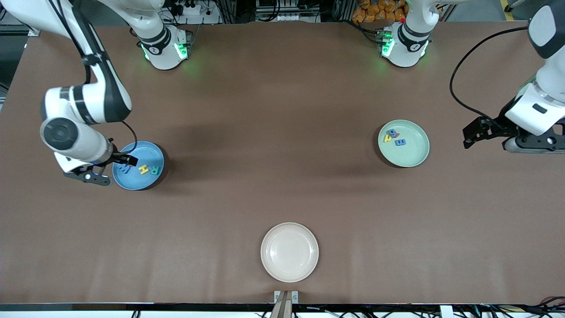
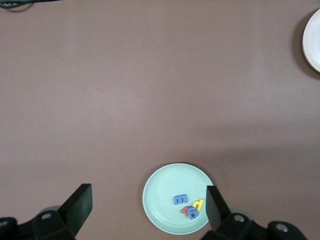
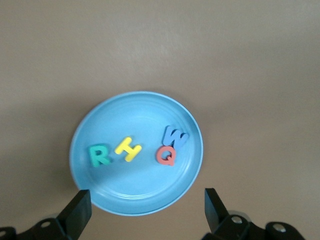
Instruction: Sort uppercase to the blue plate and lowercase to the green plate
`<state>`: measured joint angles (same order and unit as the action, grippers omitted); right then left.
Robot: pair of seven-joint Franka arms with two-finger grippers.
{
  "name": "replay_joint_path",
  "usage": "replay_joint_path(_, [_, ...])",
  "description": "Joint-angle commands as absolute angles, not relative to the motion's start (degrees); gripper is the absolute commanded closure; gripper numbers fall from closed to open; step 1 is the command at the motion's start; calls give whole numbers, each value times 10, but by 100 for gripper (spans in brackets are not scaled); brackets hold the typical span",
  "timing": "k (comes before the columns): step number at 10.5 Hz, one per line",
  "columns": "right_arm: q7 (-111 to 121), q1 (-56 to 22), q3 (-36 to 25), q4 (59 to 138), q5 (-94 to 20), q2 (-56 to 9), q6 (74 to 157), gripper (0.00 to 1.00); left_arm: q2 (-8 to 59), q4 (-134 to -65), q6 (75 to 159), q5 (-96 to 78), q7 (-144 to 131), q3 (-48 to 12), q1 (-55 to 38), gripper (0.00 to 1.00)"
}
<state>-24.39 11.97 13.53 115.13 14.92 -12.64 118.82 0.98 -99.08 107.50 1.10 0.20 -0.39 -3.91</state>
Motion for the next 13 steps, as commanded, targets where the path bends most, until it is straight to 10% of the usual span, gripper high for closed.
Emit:
replay_joint_path(1, [-164, 127, 104, 1151, 79, -84, 1198, 0, 4, -987, 1069, 15, 20, 4, -42, 0])
replay_joint_path(13, [-88, 16, 54, 893, 17, -8, 947, 0, -8, -925, 990, -55, 21, -1, -24, 0])
